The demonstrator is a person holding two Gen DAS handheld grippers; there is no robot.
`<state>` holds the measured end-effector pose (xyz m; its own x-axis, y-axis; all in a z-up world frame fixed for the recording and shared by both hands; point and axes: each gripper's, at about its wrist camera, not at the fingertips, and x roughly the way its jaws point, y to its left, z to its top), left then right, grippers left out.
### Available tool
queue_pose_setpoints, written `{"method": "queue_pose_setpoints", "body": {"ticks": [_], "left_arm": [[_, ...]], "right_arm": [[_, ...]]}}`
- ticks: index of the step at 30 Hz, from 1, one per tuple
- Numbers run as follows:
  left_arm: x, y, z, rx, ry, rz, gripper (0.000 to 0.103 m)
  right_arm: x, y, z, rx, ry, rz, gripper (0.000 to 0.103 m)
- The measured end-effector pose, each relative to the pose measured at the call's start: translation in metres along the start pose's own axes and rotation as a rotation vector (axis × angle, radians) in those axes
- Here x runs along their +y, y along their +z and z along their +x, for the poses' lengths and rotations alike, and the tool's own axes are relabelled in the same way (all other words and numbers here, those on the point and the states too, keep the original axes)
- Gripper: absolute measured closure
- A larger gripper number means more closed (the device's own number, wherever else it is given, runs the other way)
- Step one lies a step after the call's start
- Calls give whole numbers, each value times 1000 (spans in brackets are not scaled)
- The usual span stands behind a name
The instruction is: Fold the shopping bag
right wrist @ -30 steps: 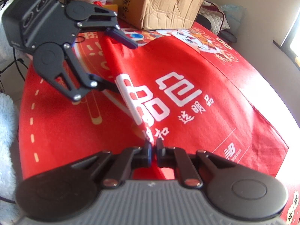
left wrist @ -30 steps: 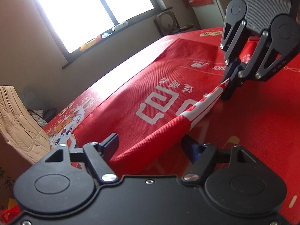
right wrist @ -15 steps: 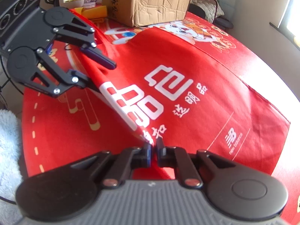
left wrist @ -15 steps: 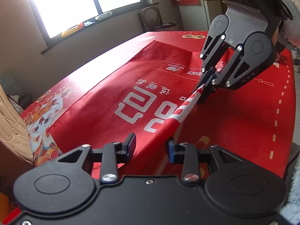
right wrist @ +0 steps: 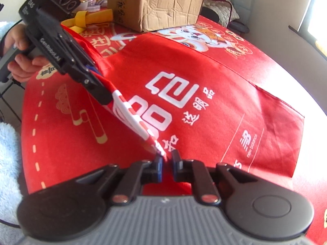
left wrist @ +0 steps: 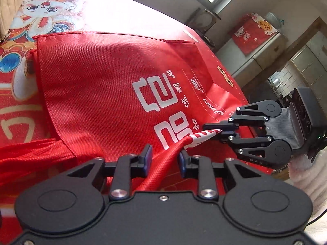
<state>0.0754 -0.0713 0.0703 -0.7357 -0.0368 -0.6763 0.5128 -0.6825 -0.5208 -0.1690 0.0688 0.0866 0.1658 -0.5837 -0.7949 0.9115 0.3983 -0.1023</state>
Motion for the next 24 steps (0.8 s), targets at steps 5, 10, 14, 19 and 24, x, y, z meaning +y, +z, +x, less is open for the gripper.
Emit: {"method": "queue_pose_setpoints", "body": {"ticks": [5,10,14,19,24], "left_arm": [[8,0,3,-1,-21,-36,76],[10,-1,6,-4,-30,-34,78],[9,0,8,-6,-29,-23,80],[11,-1,9,-11,-36,-27,81],[6,-6,8,-31,-18,7,82]], "right_arm": [[6,-9,-3,-54,-29,-106,83],[5,-28,-19,-100,-56,-270,67],[-18,-41,-26,-51,-117,-320,67],[-57,-42,-23,-33,-92,-208,70],[-70,-47,-12,-47,-79,-149,71]]}}
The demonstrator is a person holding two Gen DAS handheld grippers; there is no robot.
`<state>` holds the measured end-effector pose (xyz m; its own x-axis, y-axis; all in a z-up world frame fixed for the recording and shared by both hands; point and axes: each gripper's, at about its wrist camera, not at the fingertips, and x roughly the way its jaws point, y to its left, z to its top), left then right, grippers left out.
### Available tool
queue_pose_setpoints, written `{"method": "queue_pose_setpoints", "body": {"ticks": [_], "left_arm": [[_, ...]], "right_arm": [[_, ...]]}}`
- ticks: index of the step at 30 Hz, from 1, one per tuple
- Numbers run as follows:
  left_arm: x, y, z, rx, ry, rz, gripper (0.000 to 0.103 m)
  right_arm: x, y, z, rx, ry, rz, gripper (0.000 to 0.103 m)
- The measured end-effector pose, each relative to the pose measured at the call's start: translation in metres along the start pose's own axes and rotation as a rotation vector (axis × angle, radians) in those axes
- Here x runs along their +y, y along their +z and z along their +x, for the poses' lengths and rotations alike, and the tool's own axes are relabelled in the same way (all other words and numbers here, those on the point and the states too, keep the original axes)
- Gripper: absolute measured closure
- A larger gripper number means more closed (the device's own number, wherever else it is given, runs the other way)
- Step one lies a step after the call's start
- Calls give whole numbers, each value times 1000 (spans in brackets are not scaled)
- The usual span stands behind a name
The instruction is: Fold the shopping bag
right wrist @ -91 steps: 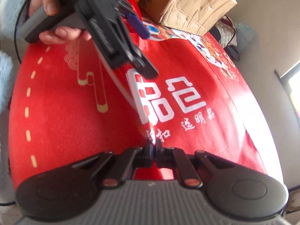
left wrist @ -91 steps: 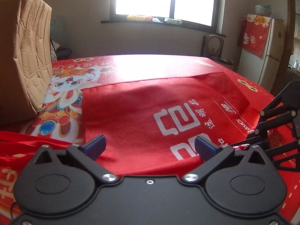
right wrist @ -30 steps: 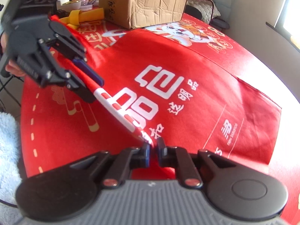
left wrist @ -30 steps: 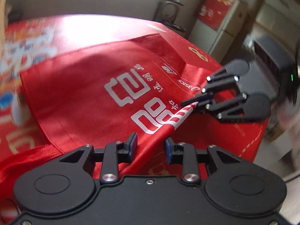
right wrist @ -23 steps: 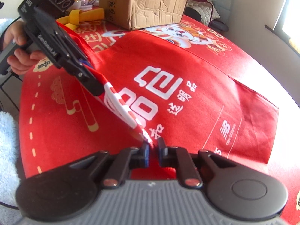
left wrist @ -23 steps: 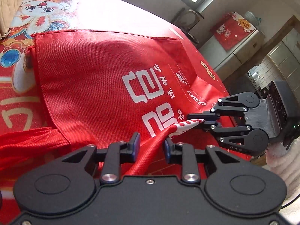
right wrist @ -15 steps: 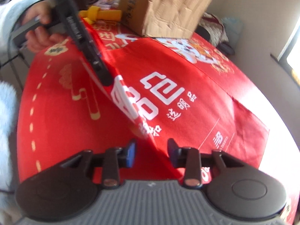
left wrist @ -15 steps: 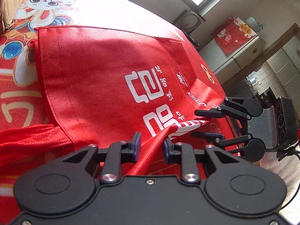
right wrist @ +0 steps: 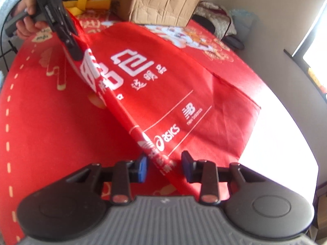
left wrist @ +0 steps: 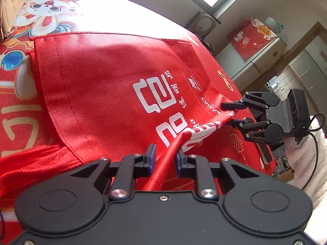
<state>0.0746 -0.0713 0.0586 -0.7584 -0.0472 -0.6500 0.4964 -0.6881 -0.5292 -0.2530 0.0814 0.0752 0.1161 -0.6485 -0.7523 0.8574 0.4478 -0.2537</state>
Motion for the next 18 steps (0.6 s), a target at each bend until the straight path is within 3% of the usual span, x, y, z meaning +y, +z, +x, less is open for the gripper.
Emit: {"method": "queue_pose_setpoints", "body": {"ticks": [8,13,18], "left_arm": [[-11,-2,-3,-36,69,65,81],[-15,2,-4,-30,91,100,81],[-21,6,-1,-9,112,157,81]], "right_arm": [[-6,-4,-8,76,4,544,73],[4,-24,-36,104,120,815,74],[22,-33,-52,120,222,914,74]]}}
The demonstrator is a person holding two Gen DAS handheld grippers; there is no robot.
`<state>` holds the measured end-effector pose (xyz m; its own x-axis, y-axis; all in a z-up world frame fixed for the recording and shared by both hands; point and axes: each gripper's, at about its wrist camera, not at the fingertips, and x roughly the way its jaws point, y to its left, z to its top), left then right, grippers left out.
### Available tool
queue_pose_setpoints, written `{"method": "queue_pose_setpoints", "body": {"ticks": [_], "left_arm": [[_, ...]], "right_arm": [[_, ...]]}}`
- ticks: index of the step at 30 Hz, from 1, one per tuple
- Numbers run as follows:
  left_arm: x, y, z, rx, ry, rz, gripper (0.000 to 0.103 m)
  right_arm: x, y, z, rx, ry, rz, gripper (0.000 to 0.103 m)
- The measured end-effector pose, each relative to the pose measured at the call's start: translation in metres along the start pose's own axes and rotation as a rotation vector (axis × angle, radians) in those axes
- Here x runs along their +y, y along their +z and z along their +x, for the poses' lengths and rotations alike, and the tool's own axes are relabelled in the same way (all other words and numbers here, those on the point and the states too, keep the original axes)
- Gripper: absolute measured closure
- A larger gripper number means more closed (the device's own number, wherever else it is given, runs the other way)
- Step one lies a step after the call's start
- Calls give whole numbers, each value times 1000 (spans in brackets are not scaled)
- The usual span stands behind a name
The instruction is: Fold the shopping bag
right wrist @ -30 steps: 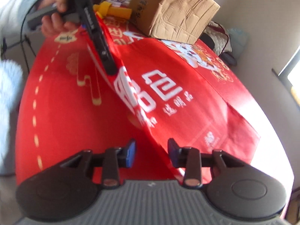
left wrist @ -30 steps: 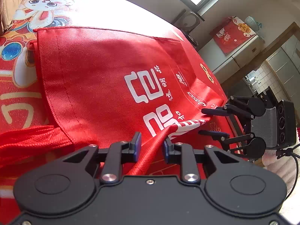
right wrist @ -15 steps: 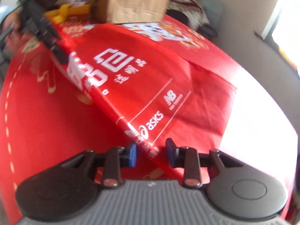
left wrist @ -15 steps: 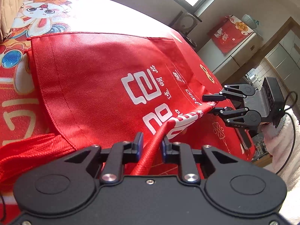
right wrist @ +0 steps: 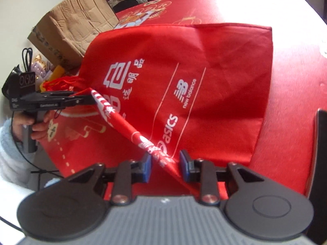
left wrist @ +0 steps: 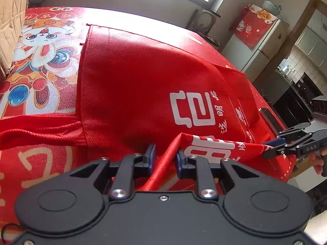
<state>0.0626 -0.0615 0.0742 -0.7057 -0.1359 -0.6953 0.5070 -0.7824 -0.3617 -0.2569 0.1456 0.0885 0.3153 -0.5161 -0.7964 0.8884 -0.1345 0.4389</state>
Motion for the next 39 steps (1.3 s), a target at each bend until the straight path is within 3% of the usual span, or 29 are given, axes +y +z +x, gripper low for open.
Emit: {"method": "queue_pose_setpoints", "body": {"ticks": [4,9,12,16,22,24,32,39], "left_arm": [[5,6,1,32,-27,7,81],[13,7,2,49,-58,0,81],[13,8,3,54,-55,10,81],[14,9,5,62,-54,-3,81],[14,9,6,59,-33,-14,81],[15,9,6,61,-31,-21,81],[16,9,6,63,-32,-28,80],[-2,4,5,46,29,53,80]], "right_arm": [[-1,-9,-8,-56,20,-93,73],[-3,-28,-24,-181,-91,-427,69],[-17,-39,-32,-195,-85,-461,69],[-32,-43,-30,-234,-30,-390,69],[-72,-30,-28,-232,150,32,69],[-74,-29,-27,-231,148,75,69],[-58,-20,-25,-231,-3,257,69],[-31,-2,-11,-213,-213,284,66]]}}
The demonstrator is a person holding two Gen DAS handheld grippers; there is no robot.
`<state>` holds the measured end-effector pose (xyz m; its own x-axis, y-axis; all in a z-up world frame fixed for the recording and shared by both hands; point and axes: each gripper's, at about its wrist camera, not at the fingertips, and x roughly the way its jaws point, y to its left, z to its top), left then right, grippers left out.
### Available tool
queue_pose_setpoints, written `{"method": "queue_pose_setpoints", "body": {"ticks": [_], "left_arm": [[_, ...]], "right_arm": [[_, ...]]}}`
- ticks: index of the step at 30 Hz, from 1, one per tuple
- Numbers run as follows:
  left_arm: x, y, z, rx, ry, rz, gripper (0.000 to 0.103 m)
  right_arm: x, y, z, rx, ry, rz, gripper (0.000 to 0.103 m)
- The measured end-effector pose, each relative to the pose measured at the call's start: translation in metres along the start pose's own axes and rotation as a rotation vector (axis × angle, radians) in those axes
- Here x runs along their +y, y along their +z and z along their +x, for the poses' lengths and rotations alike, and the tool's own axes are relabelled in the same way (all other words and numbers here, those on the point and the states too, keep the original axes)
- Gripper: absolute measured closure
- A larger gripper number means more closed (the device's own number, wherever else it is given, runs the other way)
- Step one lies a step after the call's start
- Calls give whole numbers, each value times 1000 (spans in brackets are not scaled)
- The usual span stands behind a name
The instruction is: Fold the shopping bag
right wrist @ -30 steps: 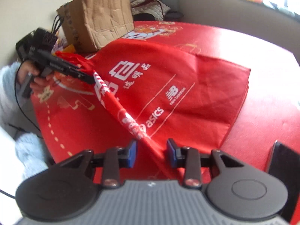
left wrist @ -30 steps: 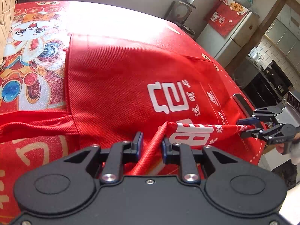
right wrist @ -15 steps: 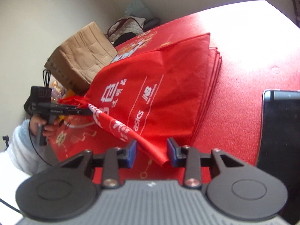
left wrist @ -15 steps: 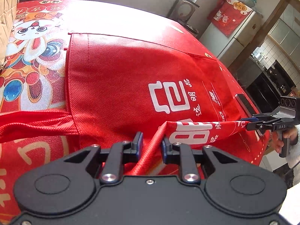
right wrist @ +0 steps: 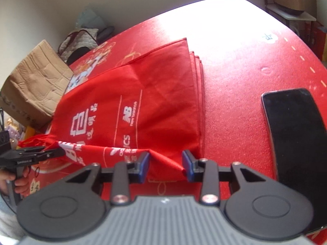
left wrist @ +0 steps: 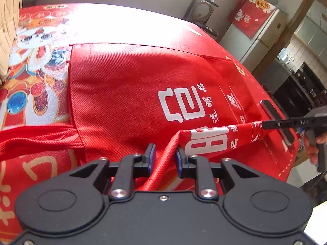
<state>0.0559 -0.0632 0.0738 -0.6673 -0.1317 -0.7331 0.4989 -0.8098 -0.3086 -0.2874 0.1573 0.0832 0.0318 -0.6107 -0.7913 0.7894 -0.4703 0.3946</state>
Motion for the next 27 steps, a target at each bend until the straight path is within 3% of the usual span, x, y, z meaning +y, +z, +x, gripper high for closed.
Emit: {"method": "queue_pose_setpoints", "body": {"ticks": [3,4,5,6,15,18,21,24,27], "left_arm": [[1,0,-1,1,-11,-4,80],[4,0,-1,5,-26,-14,80],[7,1,-1,10,-42,-22,79],[10,1,-2,14,-57,-26,79],[14,-2,-4,8,-110,2,79],[17,-2,-4,9,-130,-19,79],[21,-1,-4,9,-140,-45,79],[20,-1,-6,6,-130,-48,77],[17,0,-12,2,-89,-35,69]], "right_arm": [[13,6,5,28,-93,-39,55],[18,8,7,33,-142,-63,36],[26,10,13,42,-240,-100,26],[29,11,17,53,-276,-122,20],[76,33,51,176,-474,-453,22],[97,24,59,189,-547,-625,22],[117,9,66,192,-592,-836,32],[131,-5,74,204,-633,-1014,32],[137,-4,79,242,-649,-1057,36]]}}
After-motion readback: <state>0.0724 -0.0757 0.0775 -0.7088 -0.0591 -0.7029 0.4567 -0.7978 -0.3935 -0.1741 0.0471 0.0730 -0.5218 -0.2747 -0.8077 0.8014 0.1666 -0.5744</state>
